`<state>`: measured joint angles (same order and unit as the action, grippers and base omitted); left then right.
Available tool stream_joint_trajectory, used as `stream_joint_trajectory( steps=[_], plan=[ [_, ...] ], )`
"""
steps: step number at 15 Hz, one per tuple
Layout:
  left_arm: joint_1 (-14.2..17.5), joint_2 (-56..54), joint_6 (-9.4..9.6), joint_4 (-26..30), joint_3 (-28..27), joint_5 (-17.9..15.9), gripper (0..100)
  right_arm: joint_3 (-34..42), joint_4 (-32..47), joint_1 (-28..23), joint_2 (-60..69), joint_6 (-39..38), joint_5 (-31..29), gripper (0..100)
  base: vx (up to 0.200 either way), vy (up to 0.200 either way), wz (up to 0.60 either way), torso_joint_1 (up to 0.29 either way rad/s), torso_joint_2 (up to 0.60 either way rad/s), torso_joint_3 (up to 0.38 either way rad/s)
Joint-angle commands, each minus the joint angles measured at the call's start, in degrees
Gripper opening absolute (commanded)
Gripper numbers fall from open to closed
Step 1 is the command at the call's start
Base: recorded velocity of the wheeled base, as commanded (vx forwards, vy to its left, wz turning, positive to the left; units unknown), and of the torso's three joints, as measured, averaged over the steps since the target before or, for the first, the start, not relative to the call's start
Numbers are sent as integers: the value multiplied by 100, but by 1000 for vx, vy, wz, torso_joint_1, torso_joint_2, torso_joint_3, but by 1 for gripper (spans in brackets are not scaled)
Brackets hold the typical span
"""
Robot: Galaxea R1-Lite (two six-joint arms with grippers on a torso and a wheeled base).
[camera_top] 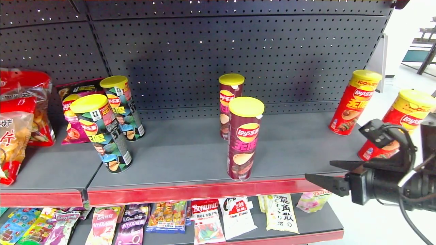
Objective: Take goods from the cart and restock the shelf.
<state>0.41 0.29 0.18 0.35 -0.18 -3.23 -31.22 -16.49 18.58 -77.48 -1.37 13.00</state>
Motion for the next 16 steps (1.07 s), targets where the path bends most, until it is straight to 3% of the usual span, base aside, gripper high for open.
stream_joint_trajectory(
  steps=[1,4,16],
  plan=[
    [2,-3,-1,0,1,-2,100,-148,-179,199,-812,-22,-131,100,0,0,0,0,0,0],
    [2,-3,-1,0,1,-2,100,-473,-284,506,-1304,-22,-412,100,0,0,0,0,0,0],
    [2,-3,-1,0,1,-2,100,-1545,-328,955,-2421,75,-1168,100,0,0,0,0,0,0]
  ],
)
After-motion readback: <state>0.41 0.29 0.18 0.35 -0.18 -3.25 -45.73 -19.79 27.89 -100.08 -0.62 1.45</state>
